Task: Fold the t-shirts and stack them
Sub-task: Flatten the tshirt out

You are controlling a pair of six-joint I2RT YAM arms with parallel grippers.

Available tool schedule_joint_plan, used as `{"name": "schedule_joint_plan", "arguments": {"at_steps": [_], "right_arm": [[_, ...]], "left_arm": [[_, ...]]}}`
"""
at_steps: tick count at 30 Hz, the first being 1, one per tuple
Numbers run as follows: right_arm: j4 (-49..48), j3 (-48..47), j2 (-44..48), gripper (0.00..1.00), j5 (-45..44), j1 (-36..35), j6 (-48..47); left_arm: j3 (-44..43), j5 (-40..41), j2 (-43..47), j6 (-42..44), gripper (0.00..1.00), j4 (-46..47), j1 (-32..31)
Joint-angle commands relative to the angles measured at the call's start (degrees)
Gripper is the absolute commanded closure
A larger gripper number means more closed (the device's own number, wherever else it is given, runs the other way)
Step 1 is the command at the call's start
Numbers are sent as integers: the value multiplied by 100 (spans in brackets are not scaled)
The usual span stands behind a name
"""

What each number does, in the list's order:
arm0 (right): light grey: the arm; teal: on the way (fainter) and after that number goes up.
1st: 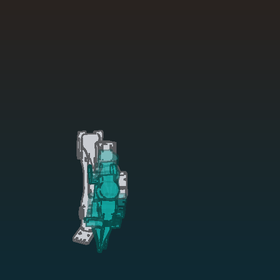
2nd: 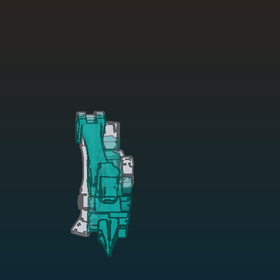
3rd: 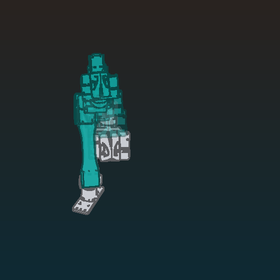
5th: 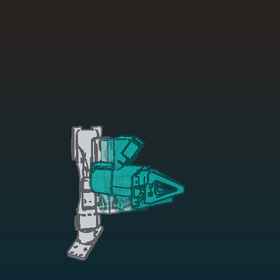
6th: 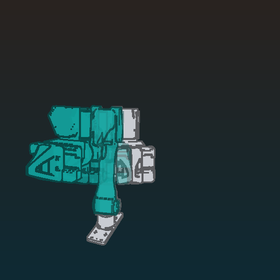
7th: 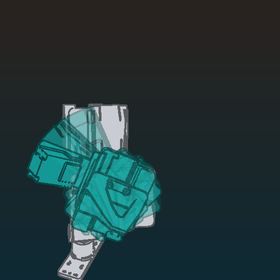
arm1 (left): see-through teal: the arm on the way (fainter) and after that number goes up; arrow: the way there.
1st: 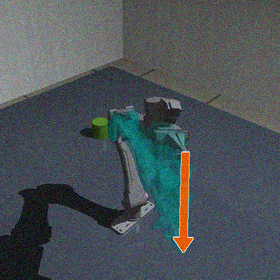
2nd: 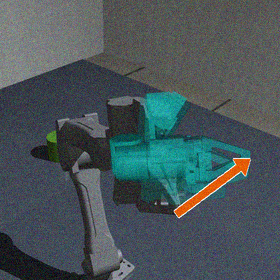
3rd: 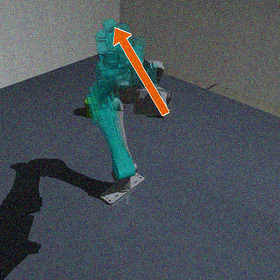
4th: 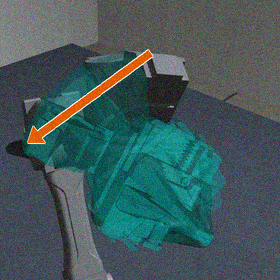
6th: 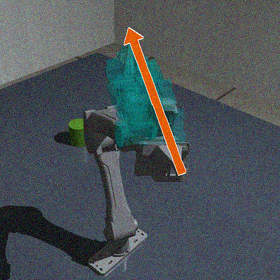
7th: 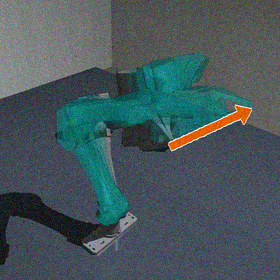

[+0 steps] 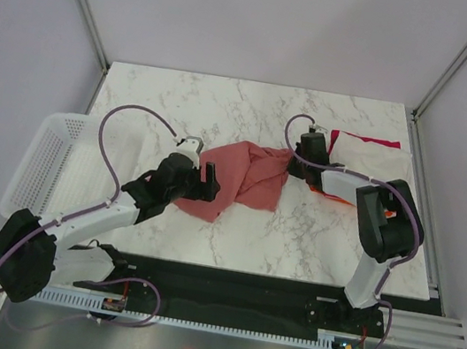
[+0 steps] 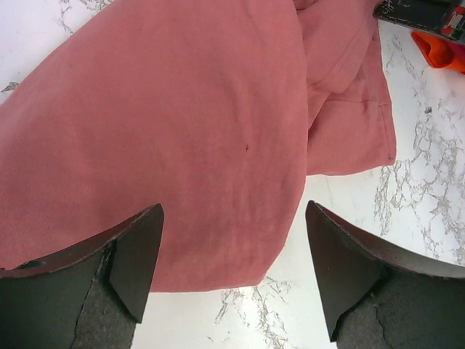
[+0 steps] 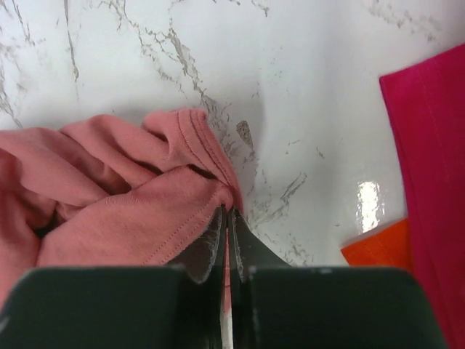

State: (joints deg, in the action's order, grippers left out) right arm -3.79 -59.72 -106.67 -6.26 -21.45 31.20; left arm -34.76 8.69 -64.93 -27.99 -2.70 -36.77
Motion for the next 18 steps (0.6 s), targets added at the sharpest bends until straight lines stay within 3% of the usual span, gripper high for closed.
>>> {"name": "schedule_joint_plan", "arguments": {"at_steps": [1, 8, 18], "right_arm": [[45, -224, 225, 100, -305, 27, -166], [361, 101, 955, 100, -1025, 27, -185], [1311, -100, 420, 100, -1791, 361, -193]], "left_arm": [[206, 19, 164, 408, 14, 551, -23], [313, -139, -20, 478, 14, 753, -23], [295, -394, -196, 531, 15, 832, -49]]}}
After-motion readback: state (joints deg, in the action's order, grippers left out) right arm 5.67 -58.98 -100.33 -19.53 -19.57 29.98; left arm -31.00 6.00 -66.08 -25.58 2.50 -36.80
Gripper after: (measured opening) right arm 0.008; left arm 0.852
